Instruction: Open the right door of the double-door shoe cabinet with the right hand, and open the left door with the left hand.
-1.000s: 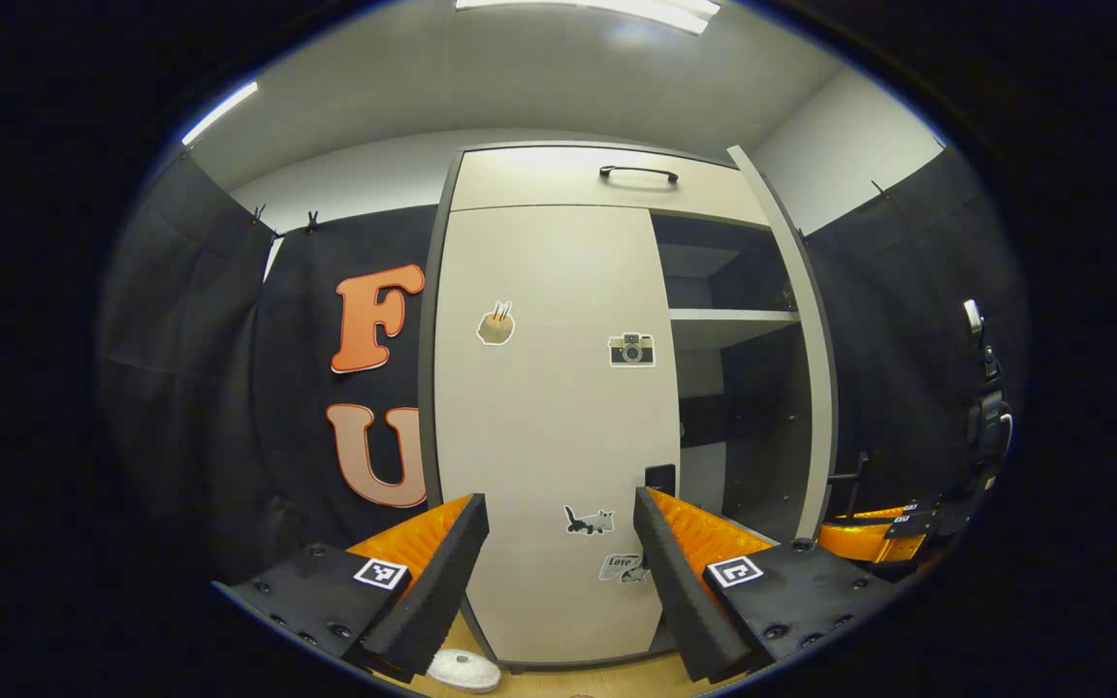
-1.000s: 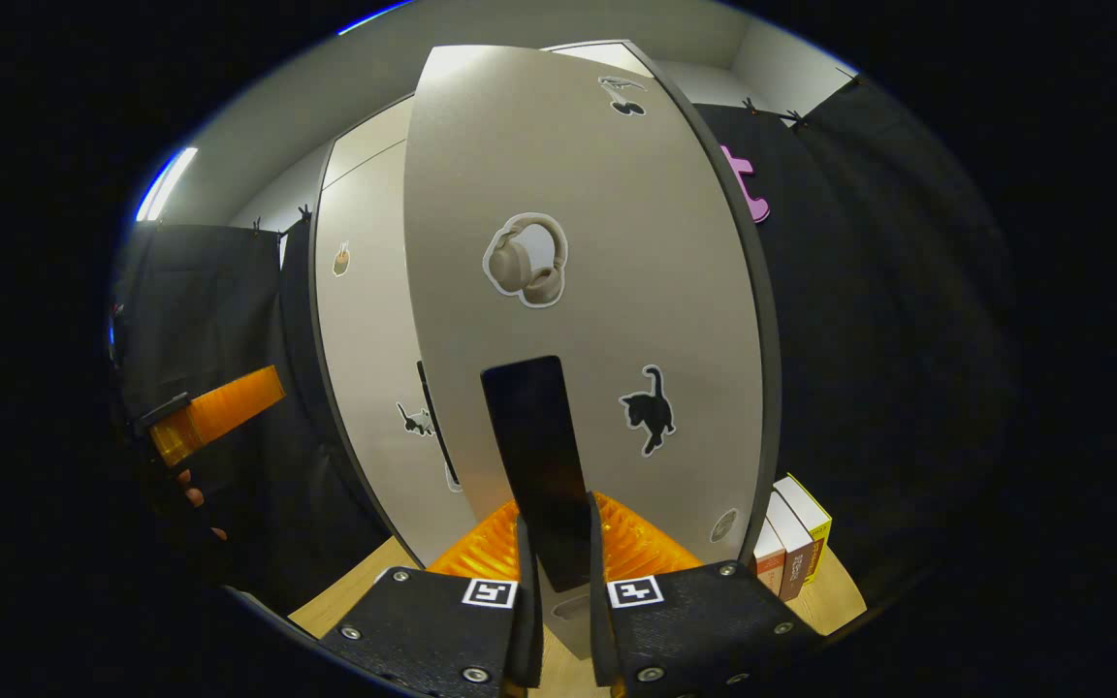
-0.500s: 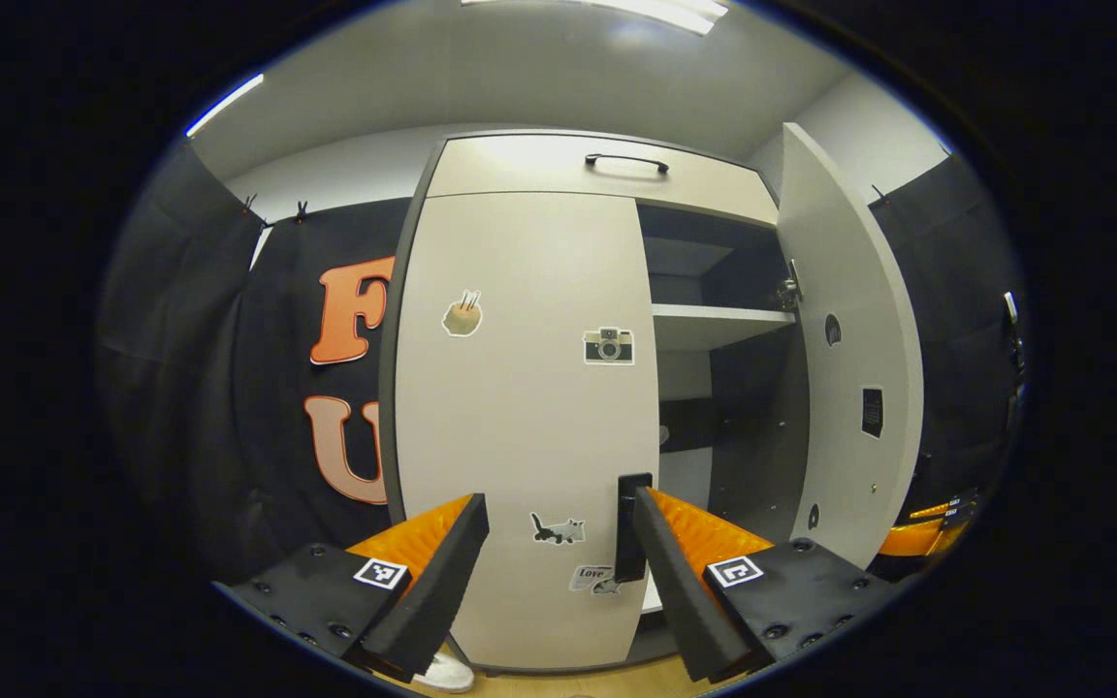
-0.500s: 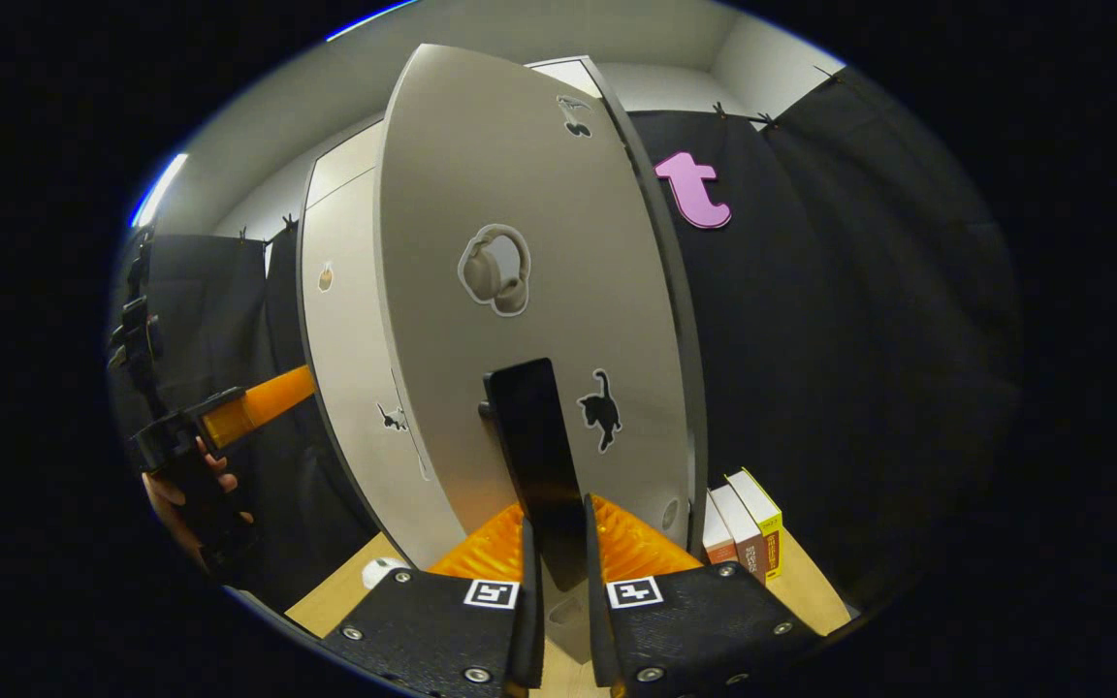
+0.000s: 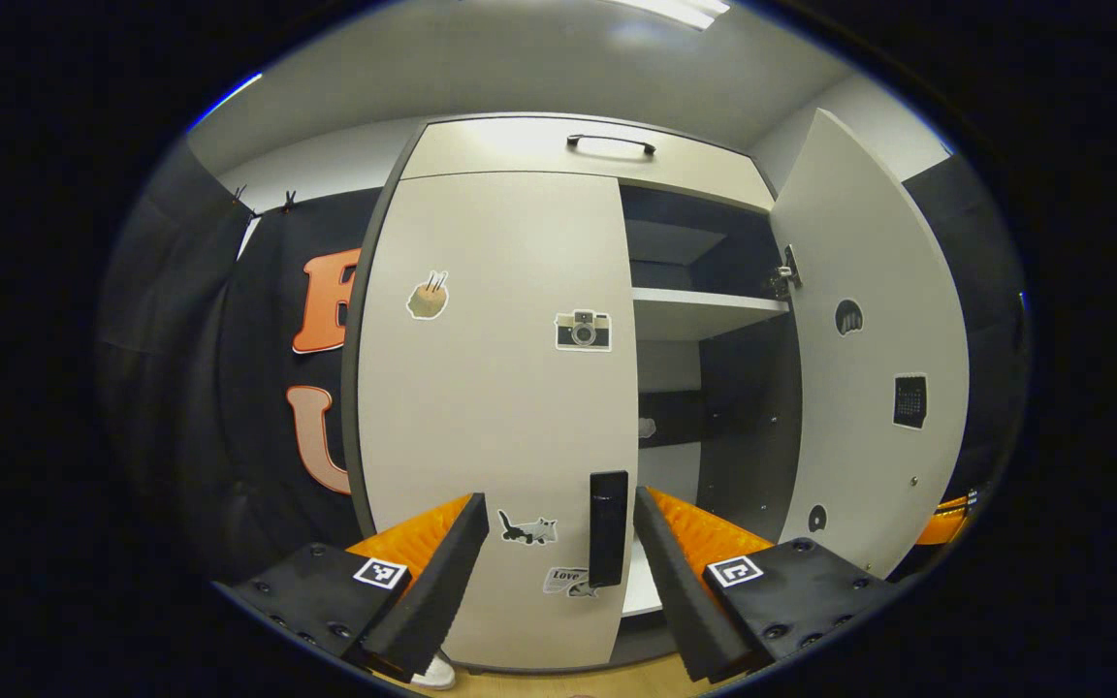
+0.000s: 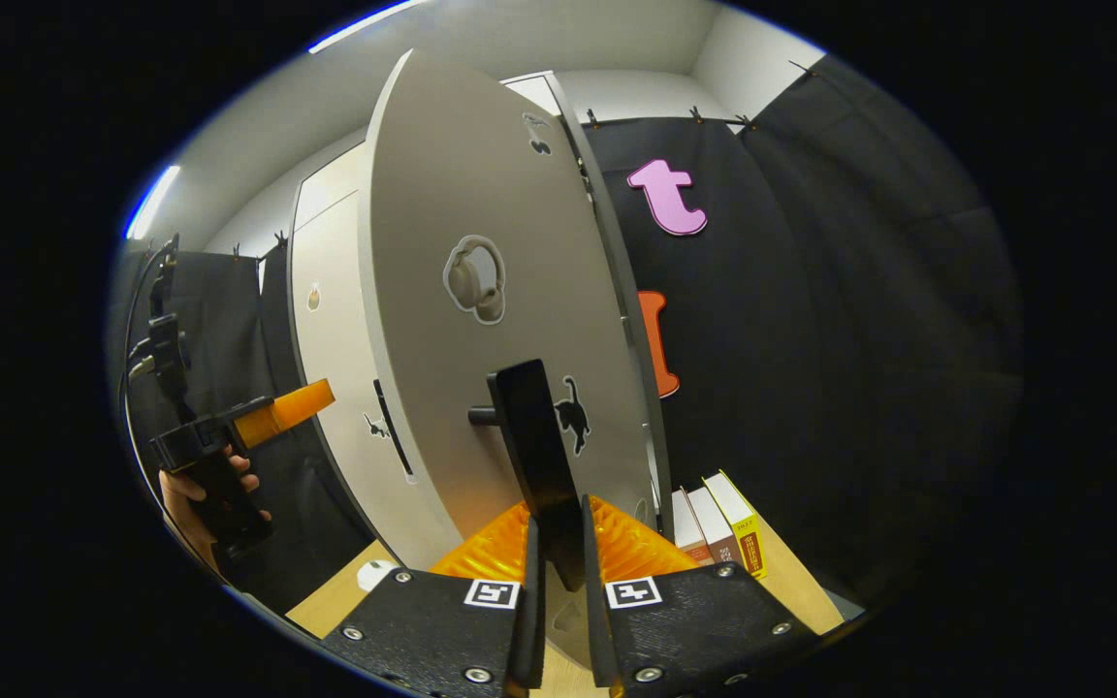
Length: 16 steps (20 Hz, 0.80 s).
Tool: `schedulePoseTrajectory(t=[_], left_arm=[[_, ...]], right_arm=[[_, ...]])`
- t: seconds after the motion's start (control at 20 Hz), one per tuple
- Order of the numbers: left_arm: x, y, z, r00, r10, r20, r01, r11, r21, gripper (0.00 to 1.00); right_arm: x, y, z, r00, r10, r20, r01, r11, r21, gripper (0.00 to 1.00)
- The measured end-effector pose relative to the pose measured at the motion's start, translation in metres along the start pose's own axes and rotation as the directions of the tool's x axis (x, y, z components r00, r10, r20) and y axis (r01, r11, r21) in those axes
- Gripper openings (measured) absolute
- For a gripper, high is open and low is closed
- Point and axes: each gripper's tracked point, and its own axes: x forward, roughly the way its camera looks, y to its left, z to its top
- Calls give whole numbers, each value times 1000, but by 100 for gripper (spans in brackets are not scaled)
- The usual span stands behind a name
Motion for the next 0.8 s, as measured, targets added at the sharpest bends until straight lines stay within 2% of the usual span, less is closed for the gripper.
schedulePoseTrajectory(t=[0.15, 0.35, 0.5, 0.55, 0.6, 0.65, 0.7, 0.75, 0.8], left_arm=[[4, -1, -3, 1000, 1, -6, -1, 1000, -7, 96], [9, -8, -6, 1000, -6, -9, 6, 1000, -9, 96], [14, -13, -8, 1000, -14, -13, 14, 1000, -11, 96], [16, -15, -9, 1000, -16, -13, 16, 1000, -13, 97], [18, -17, -11, 1000, -20, -17, 19, 1000, -18, 97], [19, -22, -14, 999, -29, -26, 28, 999, -24, 96], [22, -27, -17, 999, -35, -32, 34, 999, -28, 96], [24, -29, -19, 998, -40, -38, 39, 999, -29, 96], [26, -32, -20, 998, -45, -40, 44, 999, -29, 96]], right_arm=[[-1, -14, -5, 999, -39, -14, 38, 999, -30, 18], [-7, -44, -1, 990, -142, 2, 142, 989, -32, 18], [-15, -65, 5, 980, -197, 21, 198, 980, -16, 9], [-17, -65, 4, 982, -186, 15, 186, 982, -1, 0], [-19, -61, 5, 985, -173, 15, 172, 985, 22, 6], [-18, -60, 5, 986, -168, 16, 167, 985, 30, 17], [-19, -60, 6, 986, -166, 20, 166, 986, 25, 18], [-20, -62, 6, 986, -166, 22, 166, 986, 20, 7], [-25, -64, 7, 986, -164, 26, 163, 986, 19, 7]])
